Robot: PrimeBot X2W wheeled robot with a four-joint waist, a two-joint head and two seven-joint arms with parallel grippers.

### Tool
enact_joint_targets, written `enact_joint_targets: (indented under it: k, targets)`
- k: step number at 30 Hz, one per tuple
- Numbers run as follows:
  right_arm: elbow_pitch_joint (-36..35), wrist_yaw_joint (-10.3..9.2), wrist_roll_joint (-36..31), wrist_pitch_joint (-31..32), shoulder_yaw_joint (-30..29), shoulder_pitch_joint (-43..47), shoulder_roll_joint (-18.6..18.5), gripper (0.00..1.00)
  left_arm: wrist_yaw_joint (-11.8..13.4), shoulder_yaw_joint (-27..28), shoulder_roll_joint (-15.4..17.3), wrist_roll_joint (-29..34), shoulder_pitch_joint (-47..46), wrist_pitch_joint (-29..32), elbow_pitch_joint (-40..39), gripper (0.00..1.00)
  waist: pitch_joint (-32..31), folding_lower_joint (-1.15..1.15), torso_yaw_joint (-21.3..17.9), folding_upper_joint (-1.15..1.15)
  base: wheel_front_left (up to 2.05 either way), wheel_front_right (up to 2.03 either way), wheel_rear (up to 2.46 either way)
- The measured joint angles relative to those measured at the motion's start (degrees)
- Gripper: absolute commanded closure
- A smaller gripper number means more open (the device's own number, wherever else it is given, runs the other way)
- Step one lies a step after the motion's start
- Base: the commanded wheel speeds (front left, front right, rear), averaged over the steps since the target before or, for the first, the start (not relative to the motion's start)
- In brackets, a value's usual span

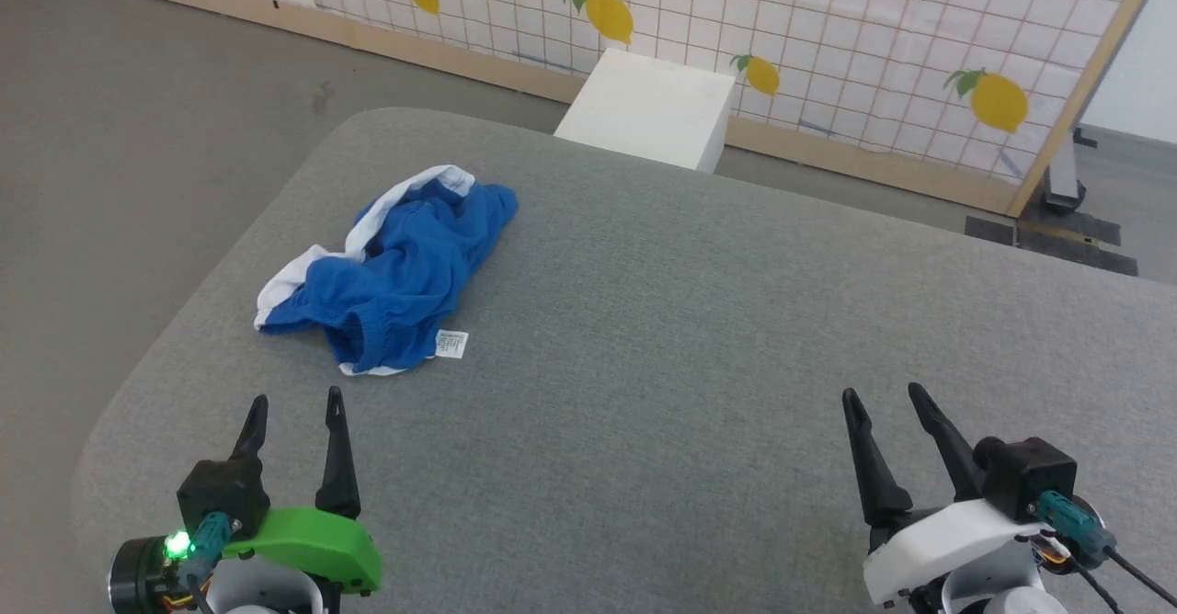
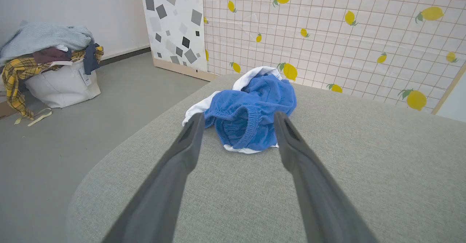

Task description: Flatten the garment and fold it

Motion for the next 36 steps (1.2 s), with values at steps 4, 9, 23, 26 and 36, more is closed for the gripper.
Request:
enact_joint_targets:
  k: [4, 9, 23, 26, 36]
  targets:
    - [0.5, 0.01, 0.2, -0.5, 0.0, 0.0, 0.0, 0.0, 0.0, 0.2, 0.0, -0.2, 0.2, -0.4, 0.4, 0.0, -0.1, 0.0, 0.9, 0.0, 0.0, 0.0, 0.0]
    - [1.1, 0.01, 0.3, -1.1, -0.1, 0.0, 0.0, 0.0, -0.1, 0.1, 0.0, -0.4, 0.4, -1.1, 0.9, 0.0, -0.2, 0.0, 2.2, 0.0, 0.0, 0.0, 0.0]
    - [2.0, 0.0, -1.2, -2.8, -0.2, 0.1, 0.0, 0.0, -0.1, 0.3, 0.0, -0.4, 0.6, -2.6, 1.9, 0.0, -0.8, 0.0, 5.6, 0.0, 0.0, 0.0, 0.0]
    - [2.4, 0.0, -1.2, -3.1, -0.1, 0.5, 0.0, 0.0, -0.1, 0.3, 0.0, -0.4, 0.8, -3.1, 2.2, 0.0, -1.0, 0.0, 6.3, 0.0, 0.0, 0.0, 0.0]
    - [3.5, 0.0, -0.9, -4.3, 0.4, 0.8, 0.0, 0.0, -0.4, 0.7, 0.0, -0.4, 1.1, -4.3, 3.2, 0.0, -1.1, 0.0, 8.5, 0.0, 0.0, 0.0, 0.0]
